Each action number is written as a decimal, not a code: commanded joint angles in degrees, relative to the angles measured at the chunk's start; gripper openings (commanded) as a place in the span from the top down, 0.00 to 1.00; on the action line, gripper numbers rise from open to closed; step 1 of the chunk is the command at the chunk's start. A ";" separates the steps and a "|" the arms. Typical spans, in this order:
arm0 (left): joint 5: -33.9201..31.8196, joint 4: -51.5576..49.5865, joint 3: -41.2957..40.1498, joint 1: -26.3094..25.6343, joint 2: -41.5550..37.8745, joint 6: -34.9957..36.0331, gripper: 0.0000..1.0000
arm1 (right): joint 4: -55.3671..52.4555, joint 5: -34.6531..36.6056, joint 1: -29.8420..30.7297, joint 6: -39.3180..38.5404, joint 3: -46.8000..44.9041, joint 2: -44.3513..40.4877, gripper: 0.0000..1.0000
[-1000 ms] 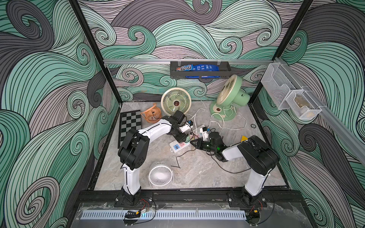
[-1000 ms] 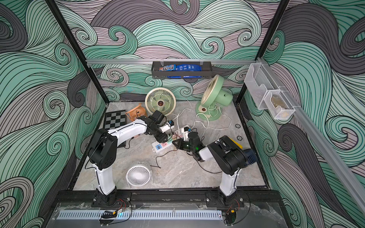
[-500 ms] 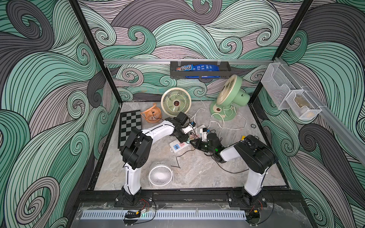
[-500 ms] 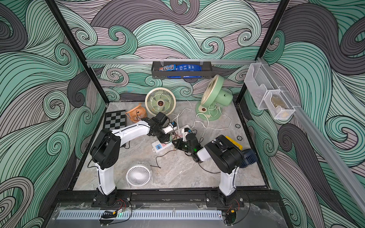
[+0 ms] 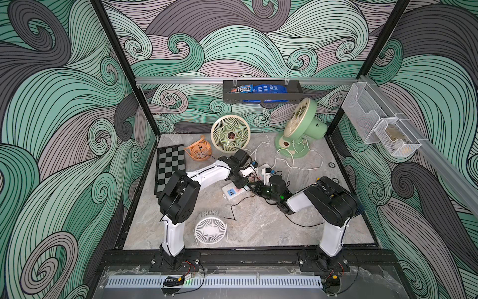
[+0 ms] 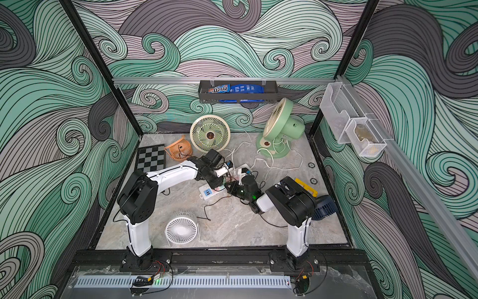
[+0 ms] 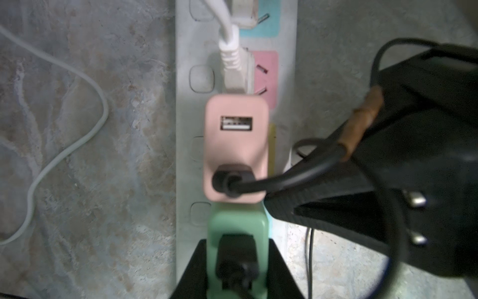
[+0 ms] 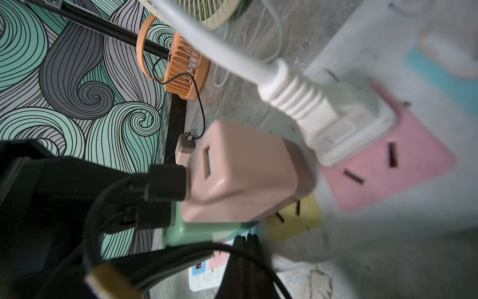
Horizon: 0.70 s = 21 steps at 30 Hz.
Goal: Unplug the desk fan from the power strip
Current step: Remove the plug from the socket.
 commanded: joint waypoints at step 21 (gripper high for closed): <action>3.80 -3.14 5.18 3.62 2.00 -2.66 1.00 | -3.76 1.26 0.54 2.00 -0.07 3.62 1.00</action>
